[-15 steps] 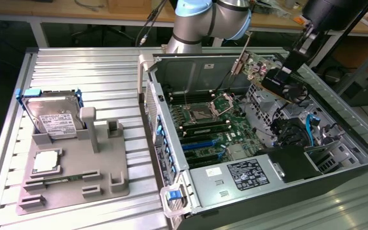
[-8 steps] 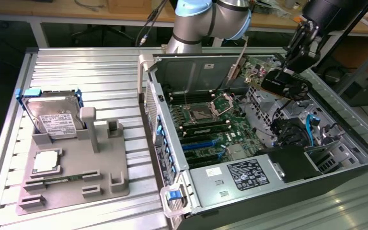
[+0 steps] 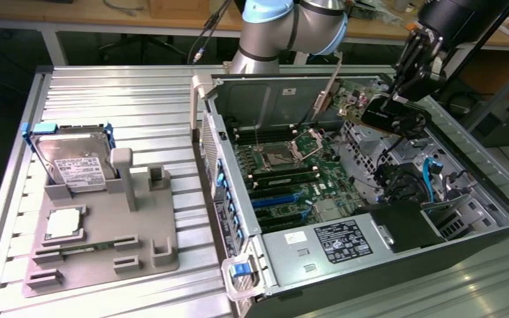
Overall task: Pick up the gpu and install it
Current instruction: 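Insert the gpu into the slot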
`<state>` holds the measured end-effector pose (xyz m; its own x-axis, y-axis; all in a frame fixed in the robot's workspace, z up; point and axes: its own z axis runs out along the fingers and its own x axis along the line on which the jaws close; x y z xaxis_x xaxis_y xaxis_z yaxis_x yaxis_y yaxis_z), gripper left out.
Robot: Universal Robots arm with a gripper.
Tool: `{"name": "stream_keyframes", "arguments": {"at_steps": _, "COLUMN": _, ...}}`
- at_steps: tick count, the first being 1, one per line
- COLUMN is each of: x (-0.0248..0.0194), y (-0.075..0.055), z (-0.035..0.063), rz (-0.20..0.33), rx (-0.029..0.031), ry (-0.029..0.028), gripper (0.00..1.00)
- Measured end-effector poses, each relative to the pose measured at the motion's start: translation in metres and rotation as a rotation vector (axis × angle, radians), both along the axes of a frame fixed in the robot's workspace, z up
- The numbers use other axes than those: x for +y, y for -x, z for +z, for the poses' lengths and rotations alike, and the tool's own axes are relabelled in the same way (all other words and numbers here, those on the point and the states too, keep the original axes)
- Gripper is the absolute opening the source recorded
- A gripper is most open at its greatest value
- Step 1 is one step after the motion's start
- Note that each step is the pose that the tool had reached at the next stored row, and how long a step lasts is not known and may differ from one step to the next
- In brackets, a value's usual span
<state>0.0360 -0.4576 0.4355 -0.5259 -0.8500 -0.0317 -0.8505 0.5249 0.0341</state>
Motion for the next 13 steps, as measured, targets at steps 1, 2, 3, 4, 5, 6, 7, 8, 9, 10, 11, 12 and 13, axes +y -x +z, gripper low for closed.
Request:
{"name": "stream_keyframes", "arguments": {"at_steps": 1, "x": 0.0, "y": 0.0, "z": 0.0, "rz": 0.007, "rx": 0.0, "ry": -0.0001, "gripper": 0.27}}
{"name": "stream_keyframes", "arguments": {"at_steps": 2, "x": 0.0, "y": 0.0, "z": 0.0, "rz": 0.015, "rx": 0.0, "ry": 0.0, "gripper": 0.27}}
{"name": "stream_keyframes", "arguments": {"at_steps": 3, "x": 0.0, "y": 0.0, "z": 0.0, "rz": 0.023, "rx": 0.0, "ry": 0.0, "gripper": 0.27}}
{"name": "stream_keyframes", "arguments": {"at_steps": 4, "x": 0.0, "y": 0.0, "z": 0.0, "rz": 0.032, "rx": 0.0, "ry": -0.0001, "gripper": 0.27}}
{"name": "stream_keyframes", "arguments": {"at_steps": 5, "x": 0.0, "y": 0.0, "z": 0.0, "rz": 0.041, "rx": 0.0, "ry": -0.0001, "gripper": 0.27}}
{"name": "stream_keyframes", "arguments": {"at_steps": 6, "x": 0.0, "y": 0.0, "z": 0.0, "rz": 0.049, "rx": 0.0, "ry": -0.0001, "gripper": 0.27}}
{"name": "stream_keyframes", "arguments": {"at_steps": 7, "x": 0.0, "y": 0.0, "z": 0.0, "rz": 0.055, "rx": 0.0, "ry": -0.0001, "gripper": 0.27}}
{"name": "stream_keyframes", "arguments": {"at_steps": 8, "x": 0.0, "y": 0.0, "z": 0.0, "rz": 0.063, "rx": 0.0, "ry": 0.0, "gripper": 0.27}}
{"name": "stream_keyframes", "arguments": {"at_steps": 9, "x": 0.0, "y": 0.0, "z": 0.0, "rz": 0.068, "rx": 0.0, "ry": 0.0, "gripper": 0.27}}
{"name": "stream_keyframes", "arguments": {"at_steps": 10, "x": 0.0, "y": 0.0, "z": 0.0, "rz": 0.084, "rx": 0.0, "ry": 0.0, "gripper": 0.27}}
{"name": "stream_keyframes", "arguments": {"at_steps": 11, "x": 0.0, "y": 0.0, "z": 0.0, "rz": 0.09, "rx": 0.0, "ry": 0.0, "gripper": 0.27}}
{"name": "stream_keyframes", "arguments": {"at_steps": 12, "x": 0.0, "y": 0.0, "z": 0.0, "rz": 0.097, "rx": 0.0, "ry": 0.0, "gripper": 0.27}}
{"name": "stream_keyframes", "arguments": {"at_steps": 13, "x": 0.0, "y": 0.0, "z": 0.0, "rz": 0.103, "rx": 0.0, "ry": 0.0, "gripper": 0.27}}
